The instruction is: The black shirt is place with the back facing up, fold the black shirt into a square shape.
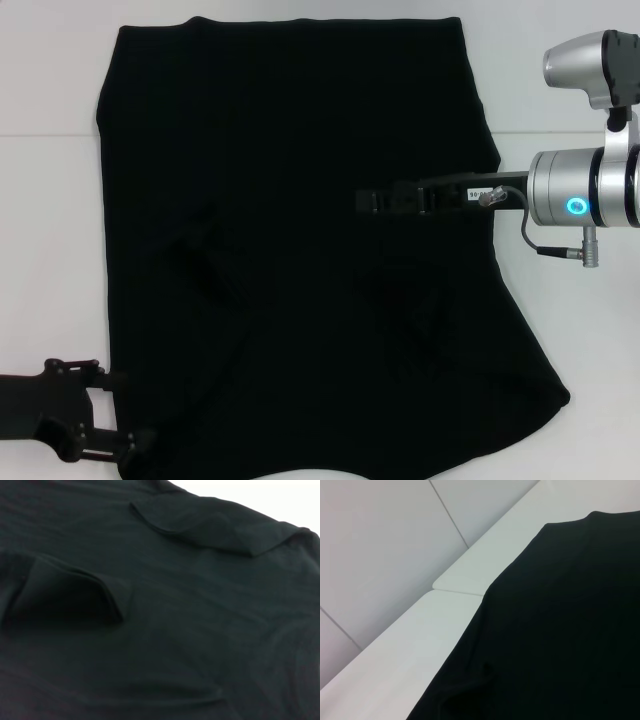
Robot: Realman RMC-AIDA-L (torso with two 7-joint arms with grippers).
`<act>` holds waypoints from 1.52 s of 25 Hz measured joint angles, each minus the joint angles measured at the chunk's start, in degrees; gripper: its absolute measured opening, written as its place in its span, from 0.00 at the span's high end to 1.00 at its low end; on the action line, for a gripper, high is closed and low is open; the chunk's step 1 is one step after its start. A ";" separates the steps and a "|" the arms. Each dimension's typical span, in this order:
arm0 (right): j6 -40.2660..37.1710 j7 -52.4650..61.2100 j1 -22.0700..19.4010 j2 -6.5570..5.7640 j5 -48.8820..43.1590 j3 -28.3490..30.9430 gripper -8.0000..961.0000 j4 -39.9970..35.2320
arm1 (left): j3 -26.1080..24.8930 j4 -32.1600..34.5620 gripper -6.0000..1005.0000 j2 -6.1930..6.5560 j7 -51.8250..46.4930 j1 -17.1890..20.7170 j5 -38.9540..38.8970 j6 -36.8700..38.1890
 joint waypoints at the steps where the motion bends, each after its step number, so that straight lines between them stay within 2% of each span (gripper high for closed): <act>1: -0.10 0.00 0.00 0.00 0.00 0.04 0.13 0.00 | 0.02 0.00 0.18 -0.04 0.04 0.01 0.00 -0.32; 9: -0.29 1.18 -0.09 -0.42 0.00 0.65 0.13 0.00 | 0.15 -0.01 0.23 -0.04 0.65 0.16 -0.81 -0.99; 20: -0.07 1.16 -0.34 -0.54 -0.01 0.82 0.14 0.00 | 1.66 -0.03 0.67 -0.05 0.67 0.12 -0.75 -0.30; 23: 0.01 1.22 -0.41 -0.54 0.00 0.88 0.14 0.00 | 1.96 -0.06 0.89 -0.01 0.71 0.07 -0.76 -0.01; 32: 0.07 1.23 -0.45 -0.75 0.00 0.91 0.14 0.00 | 1.95 0.11 0.96 0.23 0.00 -0.35 -0.49 0.54; 38: 0.00 1.28 -1.48 -1.79 -0.01 1.13 0.14 0.02 | -1.49 1.85 0.97 0.39 -1.37 0.16 -0.64 1.41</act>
